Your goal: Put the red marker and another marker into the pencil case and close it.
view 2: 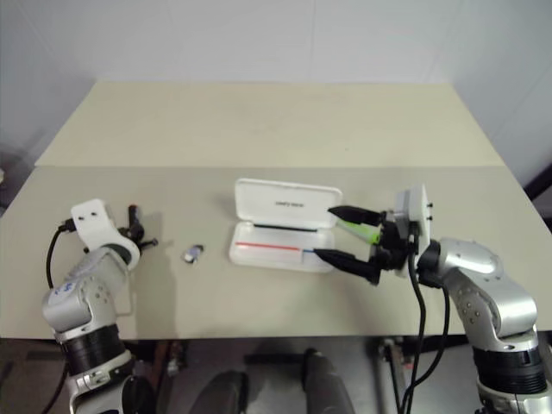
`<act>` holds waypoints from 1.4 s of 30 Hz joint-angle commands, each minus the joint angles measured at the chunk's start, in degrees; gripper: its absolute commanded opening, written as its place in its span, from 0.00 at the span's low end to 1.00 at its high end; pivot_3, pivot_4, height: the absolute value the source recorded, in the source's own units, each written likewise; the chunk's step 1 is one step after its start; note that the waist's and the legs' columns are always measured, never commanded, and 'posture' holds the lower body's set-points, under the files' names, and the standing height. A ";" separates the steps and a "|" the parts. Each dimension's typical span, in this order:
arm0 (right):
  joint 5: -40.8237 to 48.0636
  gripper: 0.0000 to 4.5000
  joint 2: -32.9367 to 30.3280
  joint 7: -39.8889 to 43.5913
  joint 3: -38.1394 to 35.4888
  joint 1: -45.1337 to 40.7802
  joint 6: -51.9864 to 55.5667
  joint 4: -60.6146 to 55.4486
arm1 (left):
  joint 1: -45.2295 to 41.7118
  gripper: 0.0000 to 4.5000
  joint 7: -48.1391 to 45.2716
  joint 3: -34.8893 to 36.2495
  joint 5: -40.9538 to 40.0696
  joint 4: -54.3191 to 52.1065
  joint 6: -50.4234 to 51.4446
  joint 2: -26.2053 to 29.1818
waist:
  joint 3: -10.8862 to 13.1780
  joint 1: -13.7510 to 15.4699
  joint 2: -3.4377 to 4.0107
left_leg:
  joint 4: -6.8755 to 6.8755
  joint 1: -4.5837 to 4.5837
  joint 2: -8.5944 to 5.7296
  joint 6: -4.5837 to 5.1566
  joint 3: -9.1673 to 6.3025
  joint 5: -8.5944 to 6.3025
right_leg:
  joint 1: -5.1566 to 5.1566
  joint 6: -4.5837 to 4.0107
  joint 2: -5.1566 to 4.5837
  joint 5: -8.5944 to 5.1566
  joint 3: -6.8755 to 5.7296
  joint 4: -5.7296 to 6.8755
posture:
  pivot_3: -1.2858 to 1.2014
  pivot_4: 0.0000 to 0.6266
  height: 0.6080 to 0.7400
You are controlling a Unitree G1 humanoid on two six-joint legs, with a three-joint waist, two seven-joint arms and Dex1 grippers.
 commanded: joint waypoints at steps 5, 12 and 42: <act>0.23 1.00 -0.43 0.23 -1.61 -0.13 -1.35 -1.08 | -7.20 0.13 -8.60 -4.30 -0.47 3.54 -7.81 12.86 | 0.05 -0.28 -0.09 | -0.03 -0.09 0.07 0.00 0.00 0.02 | -0.03 -0.11 0.08 0.05 0.01 -0.18 | 0.52 0.24 1.00; 0.49 1.00 -1.37 -0.35 -3.35 1.95 -1.72 -2.66 | -16.35 0.13 -31.88 -14.23 -3.65 8.61 -20.94 27.51 | 0.05 -0.05 -0.08 | -0.28 -0.09 0.11 -0.19 0.00 -0.16 | -0.22 0.41 0.06 0.29 -0.01 0.01 | 0.52 0.24 1.00; 0.69 1.00 -1.65 -7.00 -11.05 16.71 -4.21 -12.54 | -27.69 0.13 -72.87 -49.82 6.62 30.15 -54.69 16.89 | 0.05 1.12 -0.07 | 0.17 -0.35 0.15 0.01 0.37 -0.26 | -0.69 0.45 0.35 0.09 0.60 0.54 | 0.52 0.24 1.00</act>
